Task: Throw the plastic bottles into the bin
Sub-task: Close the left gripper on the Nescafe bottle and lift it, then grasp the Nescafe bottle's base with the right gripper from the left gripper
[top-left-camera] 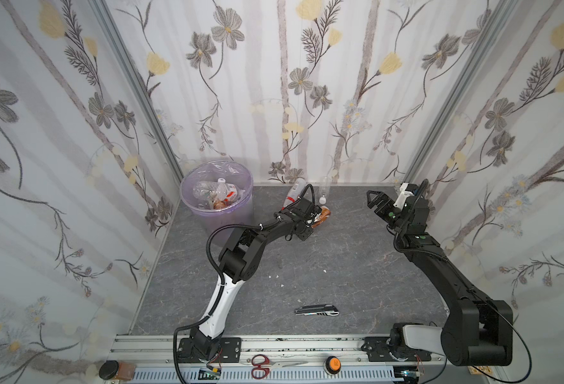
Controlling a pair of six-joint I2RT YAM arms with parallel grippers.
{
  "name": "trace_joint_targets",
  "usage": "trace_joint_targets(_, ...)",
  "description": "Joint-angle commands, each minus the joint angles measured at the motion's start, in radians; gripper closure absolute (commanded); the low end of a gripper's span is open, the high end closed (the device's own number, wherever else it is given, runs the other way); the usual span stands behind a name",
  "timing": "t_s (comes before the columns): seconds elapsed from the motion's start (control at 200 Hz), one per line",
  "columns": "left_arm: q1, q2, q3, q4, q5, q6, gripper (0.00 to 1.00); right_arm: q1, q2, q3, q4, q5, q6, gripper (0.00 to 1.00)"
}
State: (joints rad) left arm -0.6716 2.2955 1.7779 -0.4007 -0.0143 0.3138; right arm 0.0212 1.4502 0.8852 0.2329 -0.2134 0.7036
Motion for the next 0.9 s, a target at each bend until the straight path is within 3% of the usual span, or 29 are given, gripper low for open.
trace_joint_targets(0.0, 0.001, -0.041, 0.000, 0.000, -0.018, 0.001, 0.72, 0.000, -0.001, -0.006, 0.040, -0.021, 0.021, 0.00)
trace_joint_targets(0.585, -0.019, -0.234, -0.077, 0.024, -0.061, -0.044, 0.72, 0.005, 0.003, -0.014, 0.078, -0.091, 0.072, 0.00)
trace_joint_targets(0.894, -0.024, -0.396, -0.145, 0.200, -0.117, -0.112, 0.72, 0.091, 0.019, 0.069, 0.115, -0.149, 0.100, 0.00)
